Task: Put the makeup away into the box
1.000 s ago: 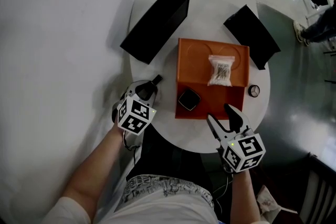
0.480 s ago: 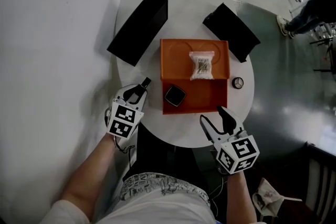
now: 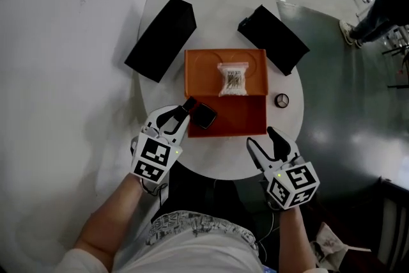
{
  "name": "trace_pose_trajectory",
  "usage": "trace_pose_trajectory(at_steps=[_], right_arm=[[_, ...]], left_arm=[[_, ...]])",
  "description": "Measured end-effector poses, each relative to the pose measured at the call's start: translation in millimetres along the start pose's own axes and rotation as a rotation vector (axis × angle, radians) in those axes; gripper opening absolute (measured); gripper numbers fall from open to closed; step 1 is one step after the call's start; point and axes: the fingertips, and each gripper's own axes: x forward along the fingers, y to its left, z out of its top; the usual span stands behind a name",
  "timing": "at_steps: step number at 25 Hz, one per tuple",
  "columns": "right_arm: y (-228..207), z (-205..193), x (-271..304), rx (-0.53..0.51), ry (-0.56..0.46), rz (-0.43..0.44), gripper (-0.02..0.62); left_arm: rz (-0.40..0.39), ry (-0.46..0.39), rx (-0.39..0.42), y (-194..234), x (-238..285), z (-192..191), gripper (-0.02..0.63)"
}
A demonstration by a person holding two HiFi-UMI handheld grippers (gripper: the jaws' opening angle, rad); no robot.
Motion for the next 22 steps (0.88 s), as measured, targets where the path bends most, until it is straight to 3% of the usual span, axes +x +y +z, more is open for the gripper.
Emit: trace_pose_trajectory(at_steps=[11, 22], right_arm=[[-58.9, -18.3, -31.0, 0.056, -0.013, -0.021, 0.279], [-99.6, -42.3, -44.6, 0.125, 0.015, -0.043, 0.278]], left_arm=[[-0.128, 0.081, 0.143, -75.5, 70.7, 14.7, 0.107], [-0.139, 0.185, 0.216, -98.9, 123.7, 6.8, 0.107]])
